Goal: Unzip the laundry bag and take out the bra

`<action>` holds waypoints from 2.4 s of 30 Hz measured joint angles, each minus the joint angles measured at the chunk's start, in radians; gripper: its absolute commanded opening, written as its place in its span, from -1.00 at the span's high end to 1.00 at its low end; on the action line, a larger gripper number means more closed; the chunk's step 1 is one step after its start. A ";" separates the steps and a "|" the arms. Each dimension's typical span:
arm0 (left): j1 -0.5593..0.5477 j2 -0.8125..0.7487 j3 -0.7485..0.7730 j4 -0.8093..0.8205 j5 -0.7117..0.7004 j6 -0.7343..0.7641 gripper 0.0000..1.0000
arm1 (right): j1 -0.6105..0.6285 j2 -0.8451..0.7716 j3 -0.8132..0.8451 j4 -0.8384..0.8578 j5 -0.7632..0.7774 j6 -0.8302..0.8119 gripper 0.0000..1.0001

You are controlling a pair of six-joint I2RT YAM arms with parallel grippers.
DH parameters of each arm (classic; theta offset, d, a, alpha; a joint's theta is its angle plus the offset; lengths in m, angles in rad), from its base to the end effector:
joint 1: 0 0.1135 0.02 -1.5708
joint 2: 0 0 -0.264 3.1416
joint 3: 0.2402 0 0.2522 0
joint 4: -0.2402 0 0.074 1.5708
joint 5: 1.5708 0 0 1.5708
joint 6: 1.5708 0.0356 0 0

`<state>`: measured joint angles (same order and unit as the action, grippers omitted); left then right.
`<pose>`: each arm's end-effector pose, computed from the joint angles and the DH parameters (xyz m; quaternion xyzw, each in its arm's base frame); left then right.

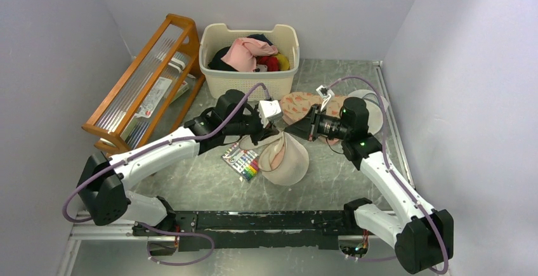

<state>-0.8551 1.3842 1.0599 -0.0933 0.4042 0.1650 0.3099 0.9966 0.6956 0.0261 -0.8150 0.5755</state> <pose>0.1993 -0.2506 0.3084 0.4965 0.6633 -0.3390 0.4457 0.2045 0.0927 0.2931 -0.1402 0.7573 0.5229 0.3653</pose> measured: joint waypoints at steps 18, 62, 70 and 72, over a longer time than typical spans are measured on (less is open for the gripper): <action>-0.004 -0.202 -0.063 0.023 0.031 0.090 0.86 | -0.135 0.109 -0.036 0.069 -0.159 0.013 1.00; 0.154 -0.048 0.054 -0.022 -0.127 -0.122 0.85 | 0.097 -0.167 -0.020 -0.597 0.515 -0.051 -0.25; 0.154 0.009 0.077 -0.068 -0.311 -0.154 0.55 | 0.098 -0.246 -0.151 -0.572 0.609 0.057 -0.07; 0.155 0.020 0.078 -0.078 -0.382 -0.164 0.34 | 0.098 -0.234 -0.151 -0.562 0.649 0.066 -0.06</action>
<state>-0.6998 1.4044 1.1381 -0.1715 0.0219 0.0006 0.4080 0.7624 0.5449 -0.5358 -0.1661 0.6411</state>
